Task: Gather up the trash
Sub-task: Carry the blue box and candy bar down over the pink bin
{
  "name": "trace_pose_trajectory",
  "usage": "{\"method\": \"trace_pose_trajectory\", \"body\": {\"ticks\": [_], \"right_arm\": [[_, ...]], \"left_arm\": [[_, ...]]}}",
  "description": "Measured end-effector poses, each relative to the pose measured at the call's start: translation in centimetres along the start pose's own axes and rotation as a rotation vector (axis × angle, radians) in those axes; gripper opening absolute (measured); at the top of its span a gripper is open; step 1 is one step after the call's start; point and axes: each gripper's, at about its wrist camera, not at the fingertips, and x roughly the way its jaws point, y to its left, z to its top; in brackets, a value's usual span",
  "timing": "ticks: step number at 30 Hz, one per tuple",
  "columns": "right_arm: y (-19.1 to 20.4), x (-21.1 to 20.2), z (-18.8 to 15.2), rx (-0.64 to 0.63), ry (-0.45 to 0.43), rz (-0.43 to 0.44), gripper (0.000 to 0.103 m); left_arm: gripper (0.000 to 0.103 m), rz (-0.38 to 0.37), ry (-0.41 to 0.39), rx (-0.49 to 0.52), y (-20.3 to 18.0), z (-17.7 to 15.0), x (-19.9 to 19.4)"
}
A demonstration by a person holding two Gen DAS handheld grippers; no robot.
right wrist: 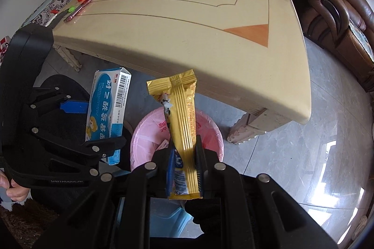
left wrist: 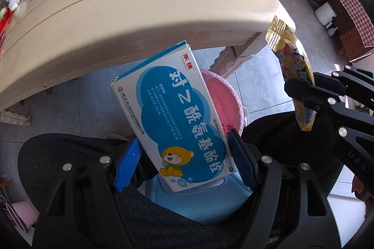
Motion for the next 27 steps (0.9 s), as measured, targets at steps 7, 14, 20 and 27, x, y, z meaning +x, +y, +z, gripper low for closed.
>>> {"method": "trace_pose_trajectory", "body": {"ticks": [7, 14, 20, 27], "right_arm": [[-0.9, 3.8, -1.8, 0.058, 0.025, 0.013, 0.016], [-1.7, 8.2, -2.8, 0.123, 0.060, 0.043, 0.016], [-2.2, 11.7, -3.6, 0.189, 0.067, 0.073, 0.016], [-2.8, 15.9, -4.4, 0.261, 0.098, 0.074, 0.016]], "left_arm": [[0.072, -0.002, 0.025, 0.018, -0.2, -0.1, 2.7], [0.072, -0.028, 0.066, 0.024, 0.0, 0.4, 6.2], [0.072, -0.017, 0.113, 0.024, 0.3, 0.7, 9.4], [0.072, -0.046, 0.167, 0.019, 1.0, 1.0, 12.8]]}}
